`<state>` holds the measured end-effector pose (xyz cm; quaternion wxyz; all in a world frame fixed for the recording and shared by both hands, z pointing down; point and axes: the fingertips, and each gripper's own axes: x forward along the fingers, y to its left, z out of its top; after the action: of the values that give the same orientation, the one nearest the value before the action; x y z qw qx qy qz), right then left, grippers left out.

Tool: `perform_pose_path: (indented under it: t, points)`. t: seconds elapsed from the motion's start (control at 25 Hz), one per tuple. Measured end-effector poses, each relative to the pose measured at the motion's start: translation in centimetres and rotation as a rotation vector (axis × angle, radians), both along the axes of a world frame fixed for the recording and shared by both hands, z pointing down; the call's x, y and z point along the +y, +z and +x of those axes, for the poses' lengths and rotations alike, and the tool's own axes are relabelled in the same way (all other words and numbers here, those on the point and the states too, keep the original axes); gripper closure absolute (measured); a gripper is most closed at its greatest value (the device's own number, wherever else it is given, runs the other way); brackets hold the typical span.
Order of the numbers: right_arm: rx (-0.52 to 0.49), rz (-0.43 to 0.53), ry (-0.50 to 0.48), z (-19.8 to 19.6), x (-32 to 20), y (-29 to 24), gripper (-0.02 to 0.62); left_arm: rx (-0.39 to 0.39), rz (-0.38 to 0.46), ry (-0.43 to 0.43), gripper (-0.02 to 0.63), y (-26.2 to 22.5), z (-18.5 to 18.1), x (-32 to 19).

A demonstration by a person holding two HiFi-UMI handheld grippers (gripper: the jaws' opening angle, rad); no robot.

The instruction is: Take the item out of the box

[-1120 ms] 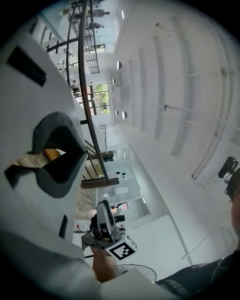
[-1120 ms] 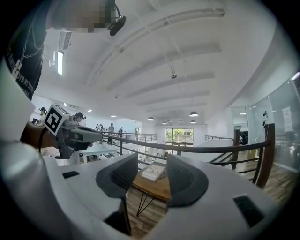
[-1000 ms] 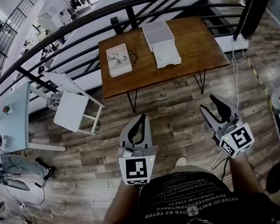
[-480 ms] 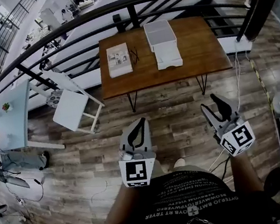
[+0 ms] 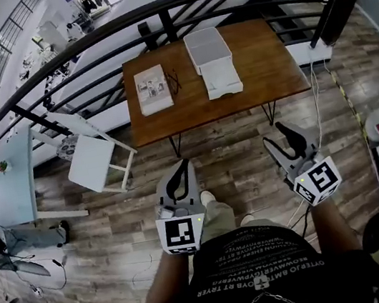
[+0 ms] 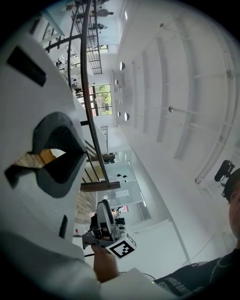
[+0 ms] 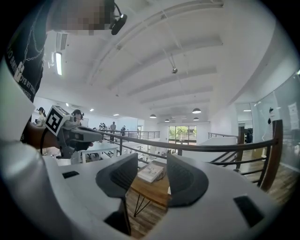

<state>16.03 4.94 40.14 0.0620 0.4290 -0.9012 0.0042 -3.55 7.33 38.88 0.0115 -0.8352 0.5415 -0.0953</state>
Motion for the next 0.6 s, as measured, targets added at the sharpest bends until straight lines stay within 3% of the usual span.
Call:
perform_pose_path:
  t: [0.6]
  points:
    - [0.000,-0.035,0.004,-4.8,-9.5,0.1,0.423,0.048,-0.051,0.022,0.600,1.1,-4.0,-10.5]
